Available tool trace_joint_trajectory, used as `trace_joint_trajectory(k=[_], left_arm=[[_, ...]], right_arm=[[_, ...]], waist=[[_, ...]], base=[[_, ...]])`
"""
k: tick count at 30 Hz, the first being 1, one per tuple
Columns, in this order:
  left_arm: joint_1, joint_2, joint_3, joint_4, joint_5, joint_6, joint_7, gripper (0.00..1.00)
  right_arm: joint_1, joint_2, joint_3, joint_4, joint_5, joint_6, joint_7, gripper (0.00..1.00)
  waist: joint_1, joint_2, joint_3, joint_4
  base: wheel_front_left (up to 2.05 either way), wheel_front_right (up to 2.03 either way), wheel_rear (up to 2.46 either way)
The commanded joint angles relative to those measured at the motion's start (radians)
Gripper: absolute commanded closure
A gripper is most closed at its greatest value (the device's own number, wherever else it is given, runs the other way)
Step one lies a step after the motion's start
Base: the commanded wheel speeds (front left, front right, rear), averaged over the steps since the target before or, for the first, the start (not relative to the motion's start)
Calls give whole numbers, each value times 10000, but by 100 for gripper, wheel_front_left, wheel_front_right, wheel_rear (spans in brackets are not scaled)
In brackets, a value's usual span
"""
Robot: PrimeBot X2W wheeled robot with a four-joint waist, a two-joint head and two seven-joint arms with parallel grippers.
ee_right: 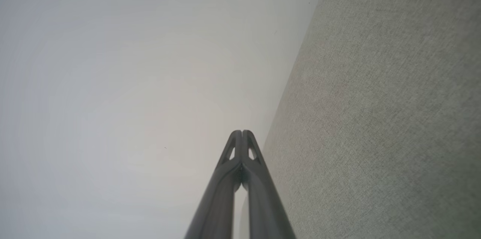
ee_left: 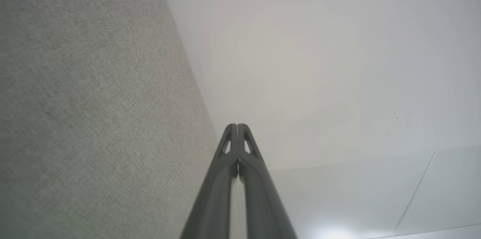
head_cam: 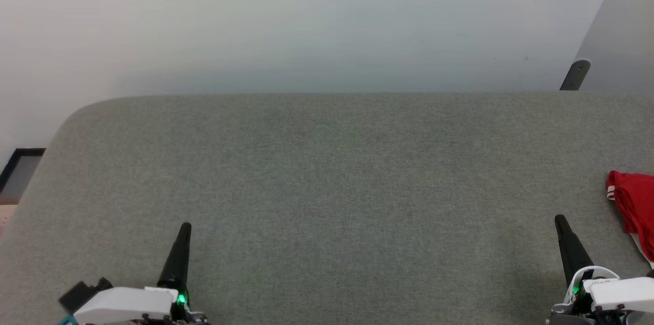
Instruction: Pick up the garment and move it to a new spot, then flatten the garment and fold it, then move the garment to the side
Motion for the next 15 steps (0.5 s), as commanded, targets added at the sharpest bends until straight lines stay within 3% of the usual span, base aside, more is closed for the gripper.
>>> trace_joint_trajectory(k=[1, 15], left_arm=[[-189, -15, 50, -18, -215, 0, 52, 100], [-396, -120, 163, 46, -1122, 0, 337, 100]], right_arm=[[-176, 4, 12, -4, 234, 5, 41, 100], [-363, 71, 14, 150, 1132, 4, 178, 100]], waist=[[1, 0, 17, -21], [1, 0, 122, -159]], base=[[0, 0, 0], [0, 0, 0]])
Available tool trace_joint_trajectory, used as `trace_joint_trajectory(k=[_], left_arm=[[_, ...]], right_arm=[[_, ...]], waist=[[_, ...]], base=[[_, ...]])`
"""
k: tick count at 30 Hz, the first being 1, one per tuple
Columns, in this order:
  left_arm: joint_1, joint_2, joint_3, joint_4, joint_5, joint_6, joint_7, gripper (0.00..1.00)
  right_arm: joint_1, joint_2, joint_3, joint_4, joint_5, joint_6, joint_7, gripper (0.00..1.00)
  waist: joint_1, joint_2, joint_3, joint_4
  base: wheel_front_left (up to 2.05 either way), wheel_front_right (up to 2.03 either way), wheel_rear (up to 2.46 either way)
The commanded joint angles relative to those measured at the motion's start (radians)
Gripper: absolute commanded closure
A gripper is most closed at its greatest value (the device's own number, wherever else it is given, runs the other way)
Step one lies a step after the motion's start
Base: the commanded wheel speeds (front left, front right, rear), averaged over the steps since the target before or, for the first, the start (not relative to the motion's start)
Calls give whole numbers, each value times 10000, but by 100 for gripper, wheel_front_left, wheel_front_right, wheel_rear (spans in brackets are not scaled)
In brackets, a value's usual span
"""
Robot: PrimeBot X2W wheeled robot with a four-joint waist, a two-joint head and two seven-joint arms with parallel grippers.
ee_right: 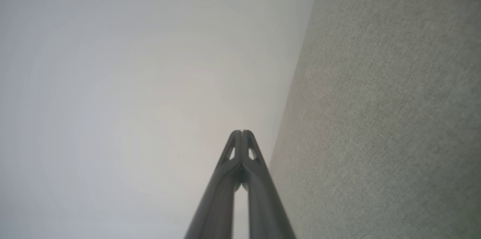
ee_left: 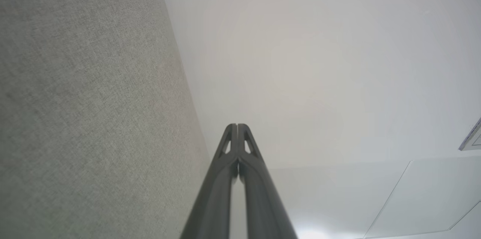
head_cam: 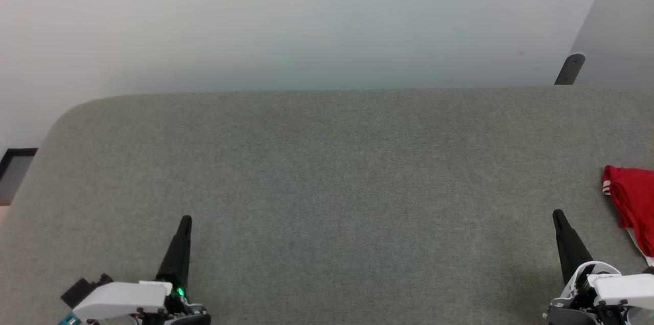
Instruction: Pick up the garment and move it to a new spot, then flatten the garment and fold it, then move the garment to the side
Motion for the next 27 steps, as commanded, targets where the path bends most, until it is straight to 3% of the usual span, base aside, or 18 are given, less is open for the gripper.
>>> trace_joint_trajectory(k=[1, 12, 27], left_arm=[[-178, -33, 48, 4, -221, 0, 72, 100], [-307, -108, 132, 56, -864, 0, 274, 100], [-305, -107, 135, 52, -843, 0, 268, 100]], right_arm=[[-152, 32, 14, 21, 193, 4, 53, 100], [-306, 81, 16, 127, 859, 4, 147, 100], [-240, 78, 18, 123, 837, 4, 133, 100]], waist=[[0, -1, 18, -23], [0, -1, 101, -131], [0, -1, 103, -134]], base=[[0, 0, 0], [0, 0, 0], [0, 0, 0]])
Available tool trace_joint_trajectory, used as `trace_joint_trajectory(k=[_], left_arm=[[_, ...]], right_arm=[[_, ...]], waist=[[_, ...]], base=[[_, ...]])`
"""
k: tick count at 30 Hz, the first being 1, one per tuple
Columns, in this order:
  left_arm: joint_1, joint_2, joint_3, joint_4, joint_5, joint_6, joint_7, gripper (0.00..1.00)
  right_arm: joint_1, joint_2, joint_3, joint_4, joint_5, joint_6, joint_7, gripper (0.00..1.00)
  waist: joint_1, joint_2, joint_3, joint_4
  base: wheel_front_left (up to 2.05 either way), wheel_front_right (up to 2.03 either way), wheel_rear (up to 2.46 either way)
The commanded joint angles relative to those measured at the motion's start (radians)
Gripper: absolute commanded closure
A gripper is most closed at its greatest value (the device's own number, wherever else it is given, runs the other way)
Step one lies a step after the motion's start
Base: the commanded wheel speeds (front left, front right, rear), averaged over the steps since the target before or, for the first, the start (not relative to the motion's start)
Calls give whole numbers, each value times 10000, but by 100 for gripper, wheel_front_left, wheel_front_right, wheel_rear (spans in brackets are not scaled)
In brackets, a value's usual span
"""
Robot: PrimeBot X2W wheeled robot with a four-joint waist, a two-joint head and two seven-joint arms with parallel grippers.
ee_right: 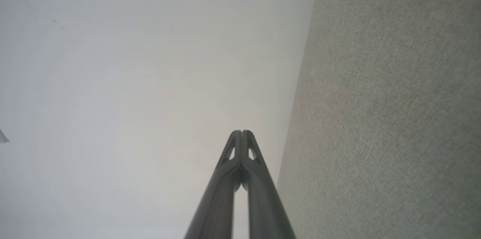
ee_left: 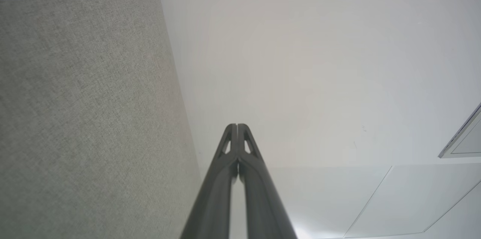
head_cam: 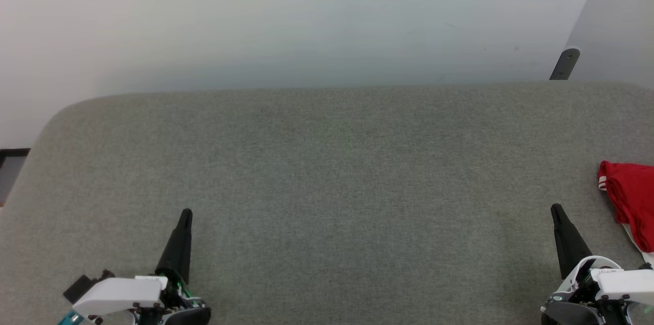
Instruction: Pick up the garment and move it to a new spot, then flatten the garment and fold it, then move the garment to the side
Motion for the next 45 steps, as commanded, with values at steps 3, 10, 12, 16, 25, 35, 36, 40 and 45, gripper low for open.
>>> trace_joint_trajectory(k=[3, 10, 12, 16, 25, 35, 36, 40, 45], left_arm=[[-103, -22, 27, 14, -24, 0, 11, 100], [-102, -23, 30, 13, -20, 0, 15, 100], [-102, -24, 33, 13, -19, 0, 16, 100], [-103, -26, 30, 13, -17, 0, 18, 100], [-102, -28, 35, 13, -13, 0, 22, 100], [-102, -28, 39, 12, -9, 0, 26, 100], [-103, -28, 37, 12, -9, 0, 26, 100], [-102, -29, 39, 12, -7, 0, 26, 100], [-102, -29, 40, 12, -6, 0, 27, 100]], right_arm=[[-35, 36, 18, 2, 34, 4, 5, 100], [-35, 36, 19, 2, 34, 4, 4, 100], [-35, 36, 19, 2, 34, 4, 4, 100], [-35, 36, 19, 2, 35, 4, 3, 100], [-35, 36, 20, 2, 35, 4, 3, 100], [-35, 36, 21, 1, 36, 4, 2, 100], [-35, 36, 21, 1, 36, 4, 2, 100], [-35, 36, 21, 1, 36, 4, 2, 100], [-35, 36, 22, 1, 36, 4, 2, 100]], waist=[[0, 0, 0, 1], [0, 0, 0, 1], [0, 0, 0, 1], [0, 0, 0, 1], [0, 0, 0, 1], [0, 0, 0, 1], [0, 0, 0, 1], [0, 0, 0, 1], [0, 0, 0, 1]], base=[[0, 0, 0], [0, 0, 0], [0, 0, 0], [0, 0, 0], [0, 0, 0], [0, 0, 0], [0, 0, 0], [0, 0, 0], [0, 0, 0]])
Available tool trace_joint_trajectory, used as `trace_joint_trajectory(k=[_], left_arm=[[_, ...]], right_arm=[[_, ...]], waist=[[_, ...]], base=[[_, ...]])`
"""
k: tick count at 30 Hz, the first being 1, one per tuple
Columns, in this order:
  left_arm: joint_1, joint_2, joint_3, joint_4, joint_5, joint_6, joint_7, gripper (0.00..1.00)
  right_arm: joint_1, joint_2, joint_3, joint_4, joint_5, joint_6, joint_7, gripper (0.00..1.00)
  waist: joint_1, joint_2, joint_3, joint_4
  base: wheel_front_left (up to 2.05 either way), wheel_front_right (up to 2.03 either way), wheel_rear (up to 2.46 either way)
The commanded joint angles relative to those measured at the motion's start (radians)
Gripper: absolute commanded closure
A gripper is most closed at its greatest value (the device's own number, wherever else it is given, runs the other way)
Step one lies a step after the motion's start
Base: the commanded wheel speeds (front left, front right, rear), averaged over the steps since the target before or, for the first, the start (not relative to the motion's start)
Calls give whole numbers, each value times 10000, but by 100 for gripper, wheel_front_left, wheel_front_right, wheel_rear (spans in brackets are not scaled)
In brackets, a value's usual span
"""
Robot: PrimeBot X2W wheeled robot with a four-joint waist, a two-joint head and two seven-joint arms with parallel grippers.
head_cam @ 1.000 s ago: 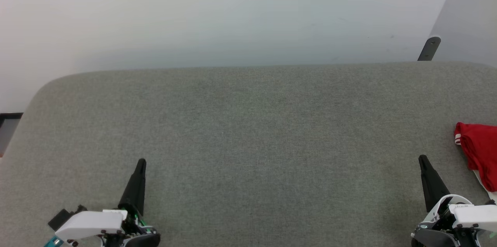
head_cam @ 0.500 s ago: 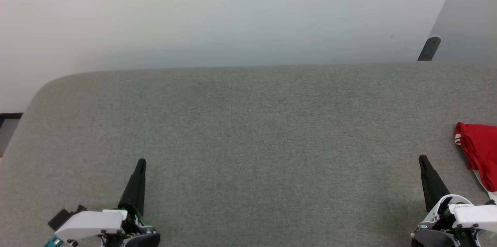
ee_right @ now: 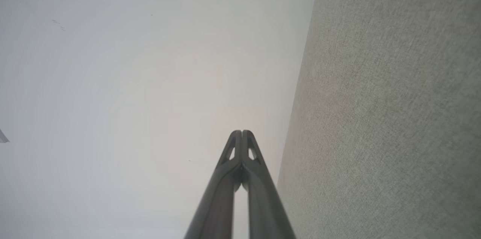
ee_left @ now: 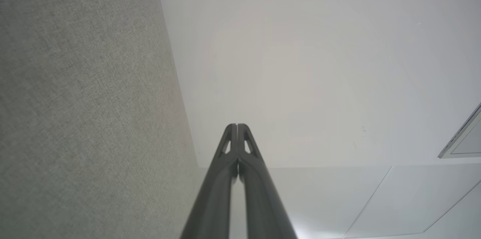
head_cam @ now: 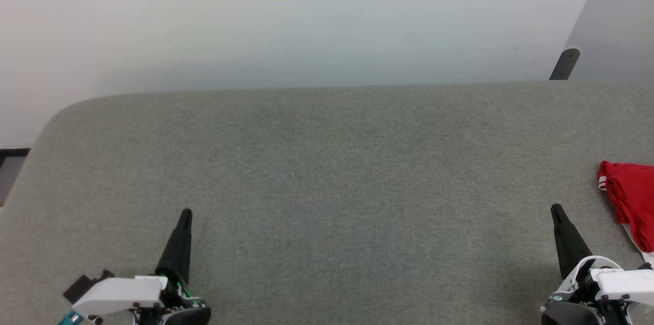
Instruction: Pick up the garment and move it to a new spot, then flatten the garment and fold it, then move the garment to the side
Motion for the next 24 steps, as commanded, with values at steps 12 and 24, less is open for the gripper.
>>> trace_joint_trajectory(k=[12, 24], left_arm=[[-99, -21, 27, 11, -4, 0, 29, 100], [-100, -22, 29, 11, -1, 0, 30, 100]], right_arm=[[-35, 36, 22, 1, 37, 4, 1, 100], [-35, 35, 23, 1, 37, 4, 1, 100]], waist=[[0, -1, 0, 0], [0, -1, 0, 0]], base=[[0, 0, 0], [0, 0, 0]])
